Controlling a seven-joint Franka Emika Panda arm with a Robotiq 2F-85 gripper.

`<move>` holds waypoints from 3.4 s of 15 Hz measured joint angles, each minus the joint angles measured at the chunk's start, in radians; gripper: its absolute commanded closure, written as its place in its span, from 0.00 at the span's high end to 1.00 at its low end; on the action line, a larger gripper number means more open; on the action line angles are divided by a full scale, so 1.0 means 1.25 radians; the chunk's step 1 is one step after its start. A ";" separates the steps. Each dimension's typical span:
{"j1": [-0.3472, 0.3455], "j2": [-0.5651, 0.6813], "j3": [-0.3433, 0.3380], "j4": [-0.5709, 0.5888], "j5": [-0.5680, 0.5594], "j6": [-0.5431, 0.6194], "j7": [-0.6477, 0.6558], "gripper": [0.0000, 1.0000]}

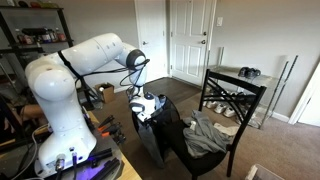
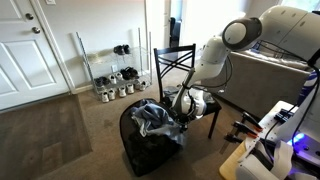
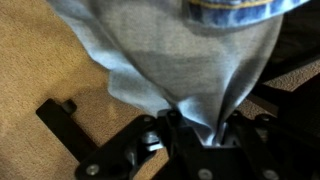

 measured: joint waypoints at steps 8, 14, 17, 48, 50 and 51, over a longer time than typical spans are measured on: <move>0.091 -0.082 -0.025 -0.093 0.177 0.088 0.023 0.04; 0.203 -0.174 -0.076 -0.173 0.290 0.108 0.023 0.04; 0.256 -0.204 -0.111 -0.195 0.307 0.108 0.023 0.04; 0.982 -0.446 -0.875 -0.275 -0.323 -0.499 0.435 0.04; 0.854 -0.440 -0.804 -0.242 -0.310 -0.498 0.381 0.04; 0.788 -0.441 -0.759 -0.225 -0.327 -0.497 0.375 0.04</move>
